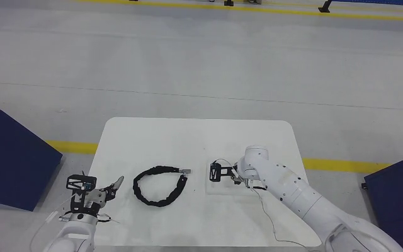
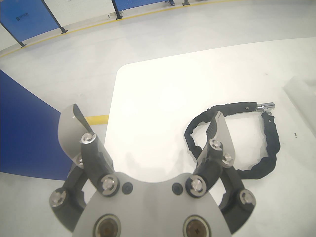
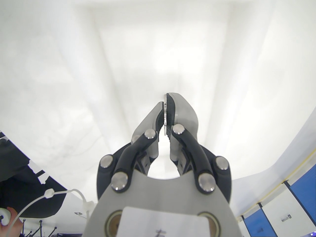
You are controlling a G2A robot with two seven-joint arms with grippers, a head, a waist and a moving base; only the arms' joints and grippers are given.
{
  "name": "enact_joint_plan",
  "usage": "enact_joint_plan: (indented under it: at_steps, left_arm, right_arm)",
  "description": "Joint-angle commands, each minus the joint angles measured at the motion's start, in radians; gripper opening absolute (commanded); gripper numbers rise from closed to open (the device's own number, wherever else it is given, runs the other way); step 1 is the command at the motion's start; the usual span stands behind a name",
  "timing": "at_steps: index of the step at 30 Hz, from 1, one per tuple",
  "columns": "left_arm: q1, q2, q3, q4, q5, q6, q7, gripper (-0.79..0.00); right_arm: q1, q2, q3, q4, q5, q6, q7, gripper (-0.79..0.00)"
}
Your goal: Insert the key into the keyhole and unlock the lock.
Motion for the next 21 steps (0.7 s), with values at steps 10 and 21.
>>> enact_joint_plan:
  at_steps: [10, 21]
  left_arm:
    - [0.000, 0.000, 0.000, 0.000, 0.000, 0.000, 0.000, 0.000]
    - [0.000, 0.000, 0.000, 0.000, 0.000, 0.000, 0.000, 0.000]
  right_arm:
    - [-0.008, 0.003, 0.033, -0.029, 0.013, -0.013, 0.036, -0.785]
    - [-0.062, 0.050, 0.116, -0.166, -0.003, -0.019, 0.099, -0.785]
